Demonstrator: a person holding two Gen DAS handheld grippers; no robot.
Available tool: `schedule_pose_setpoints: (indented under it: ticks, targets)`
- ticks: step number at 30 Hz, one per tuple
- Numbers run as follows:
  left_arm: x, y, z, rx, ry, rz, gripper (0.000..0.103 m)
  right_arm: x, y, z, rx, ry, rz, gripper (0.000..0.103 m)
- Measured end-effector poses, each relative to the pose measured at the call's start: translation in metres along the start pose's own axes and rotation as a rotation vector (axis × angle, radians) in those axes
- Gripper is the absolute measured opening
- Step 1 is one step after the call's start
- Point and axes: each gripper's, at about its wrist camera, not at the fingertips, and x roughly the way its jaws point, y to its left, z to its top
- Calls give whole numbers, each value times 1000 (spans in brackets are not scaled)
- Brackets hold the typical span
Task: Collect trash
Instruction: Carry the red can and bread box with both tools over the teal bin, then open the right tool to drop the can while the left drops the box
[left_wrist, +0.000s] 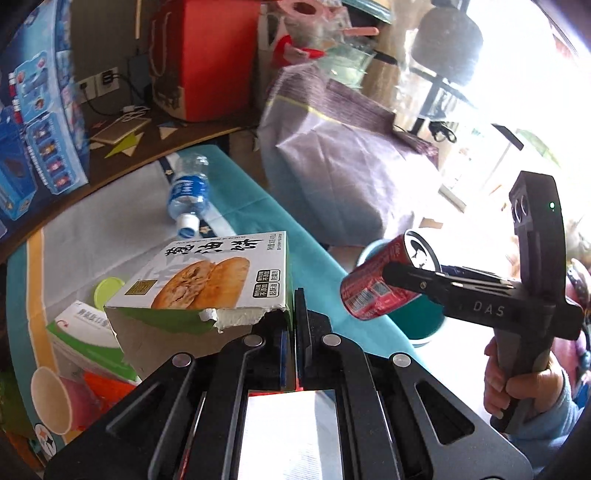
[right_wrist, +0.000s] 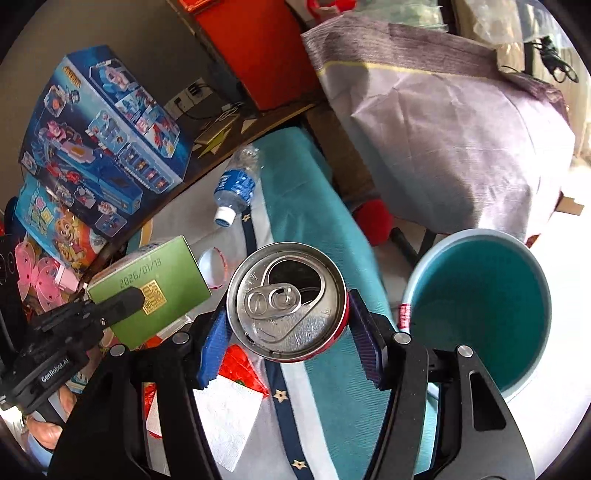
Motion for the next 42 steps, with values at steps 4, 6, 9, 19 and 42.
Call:
schedule_pose_setpoints:
  ticks: [4, 6, 9, 19, 42]
  targets:
    - [27, -52, 3, 105, 45, -86, 4, -35, -47, -4, 74, -55, -71, 57]
    - [44, -79, 3, 150, 68, -125, 4, -50, -75, -7, 119, -77, -117, 57]
    - [67, -114, 3, 205, 98, -174, 4, -67, -116, -14, 193, -92, -180, 57]
    - [153, -179, 3, 309, 247, -262, 4, -60, -197, -39, 358, -52, -244, 57]
    - [148, -143, 6, 200, 201, -175, 91, 1, -199, -46, 369, 111, -226, 58]
